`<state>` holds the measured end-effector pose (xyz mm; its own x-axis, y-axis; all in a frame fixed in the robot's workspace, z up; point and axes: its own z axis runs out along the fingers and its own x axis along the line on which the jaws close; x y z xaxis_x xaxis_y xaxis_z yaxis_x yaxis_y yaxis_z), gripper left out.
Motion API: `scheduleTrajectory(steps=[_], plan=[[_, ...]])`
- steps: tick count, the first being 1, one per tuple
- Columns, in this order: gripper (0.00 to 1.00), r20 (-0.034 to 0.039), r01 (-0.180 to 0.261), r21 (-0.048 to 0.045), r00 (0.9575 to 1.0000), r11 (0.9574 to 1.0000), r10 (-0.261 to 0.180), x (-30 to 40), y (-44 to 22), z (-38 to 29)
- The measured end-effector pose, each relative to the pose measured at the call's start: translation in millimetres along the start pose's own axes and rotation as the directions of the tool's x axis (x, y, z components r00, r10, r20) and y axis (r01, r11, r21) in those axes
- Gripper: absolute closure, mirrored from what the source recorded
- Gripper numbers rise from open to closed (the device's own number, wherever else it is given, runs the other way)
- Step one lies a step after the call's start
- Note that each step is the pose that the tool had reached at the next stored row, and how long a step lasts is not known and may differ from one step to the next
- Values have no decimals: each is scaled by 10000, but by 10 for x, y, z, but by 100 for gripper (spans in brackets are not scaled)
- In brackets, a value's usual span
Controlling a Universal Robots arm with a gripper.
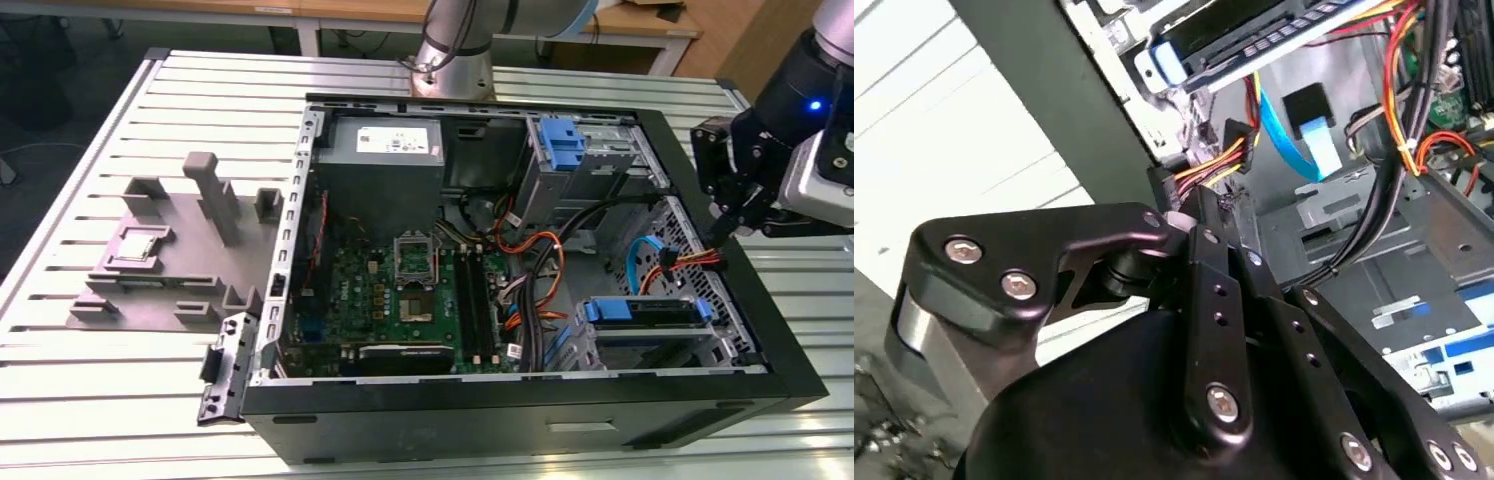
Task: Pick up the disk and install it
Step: 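Insert the first disk wire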
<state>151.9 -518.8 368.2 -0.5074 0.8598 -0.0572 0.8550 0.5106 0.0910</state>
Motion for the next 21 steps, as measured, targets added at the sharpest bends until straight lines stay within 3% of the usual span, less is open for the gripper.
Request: scheduleTrajectory(steps=[4,6,7,9,12,14,21], plan=[[90,29,538,-157,9985,9984,-538,0,1,1],[90,58,886,-160,9961,9959,-886,-2,-2,4],[90,251,1081,-18,9938,9941,-1080,-3,-2,5],[90,348,1228,55,9918,9924,-1229,-3,-3,8],[90,348,1618,54,9862,9868,-1619,-3,-3,15],[90,340,1697,47,9849,9855,-1697,-2,-3,16],[90,338,1729,45,9844,9849,-1729,-2,-4,16]])
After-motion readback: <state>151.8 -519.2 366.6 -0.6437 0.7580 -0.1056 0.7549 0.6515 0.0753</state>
